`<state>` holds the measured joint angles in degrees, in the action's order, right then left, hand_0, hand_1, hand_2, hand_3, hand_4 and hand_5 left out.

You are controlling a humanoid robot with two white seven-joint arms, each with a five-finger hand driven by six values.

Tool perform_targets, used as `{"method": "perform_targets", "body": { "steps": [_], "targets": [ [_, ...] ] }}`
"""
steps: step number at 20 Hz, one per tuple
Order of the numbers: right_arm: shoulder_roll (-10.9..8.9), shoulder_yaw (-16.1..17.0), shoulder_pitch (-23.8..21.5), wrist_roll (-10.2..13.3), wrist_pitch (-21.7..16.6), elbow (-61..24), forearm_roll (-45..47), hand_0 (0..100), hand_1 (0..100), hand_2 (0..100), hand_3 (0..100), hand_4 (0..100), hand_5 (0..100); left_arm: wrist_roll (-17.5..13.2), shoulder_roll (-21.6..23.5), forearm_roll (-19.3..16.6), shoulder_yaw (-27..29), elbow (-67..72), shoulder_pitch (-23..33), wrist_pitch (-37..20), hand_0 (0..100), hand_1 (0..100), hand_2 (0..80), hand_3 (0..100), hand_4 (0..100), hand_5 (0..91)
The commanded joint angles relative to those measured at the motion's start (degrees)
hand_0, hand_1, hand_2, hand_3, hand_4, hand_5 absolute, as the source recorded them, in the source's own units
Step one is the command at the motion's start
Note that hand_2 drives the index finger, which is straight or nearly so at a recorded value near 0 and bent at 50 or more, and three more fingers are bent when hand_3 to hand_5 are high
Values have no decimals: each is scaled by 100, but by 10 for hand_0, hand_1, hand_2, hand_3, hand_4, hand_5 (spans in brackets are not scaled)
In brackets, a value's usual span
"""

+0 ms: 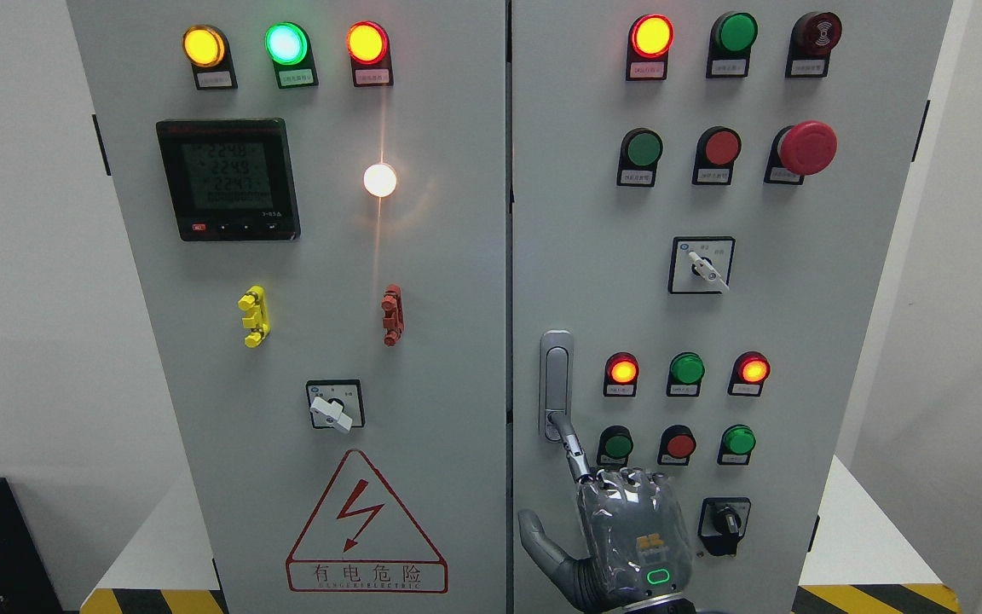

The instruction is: Release door handle

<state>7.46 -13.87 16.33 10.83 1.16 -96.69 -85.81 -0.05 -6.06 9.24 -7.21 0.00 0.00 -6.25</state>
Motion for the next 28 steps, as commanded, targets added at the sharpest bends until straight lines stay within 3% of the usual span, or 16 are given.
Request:
{"method": "perform_targets", "body": {
  "steps": [1, 28],
  "targets": [
    [10, -1, 2, -2, -2, 80, 3, 335, 238, 32, 1000, 1000, 1000, 5, 0, -1, 0, 167, -149, 1, 120, 556, 0, 0, 0, 0],
    [36, 7, 11, -20, 77, 282, 3, 336, 239, 34, 1000, 1000, 1000, 5, 0, -1, 0, 167, -149, 1, 120, 556, 0, 0, 0, 0]
  ]
}}
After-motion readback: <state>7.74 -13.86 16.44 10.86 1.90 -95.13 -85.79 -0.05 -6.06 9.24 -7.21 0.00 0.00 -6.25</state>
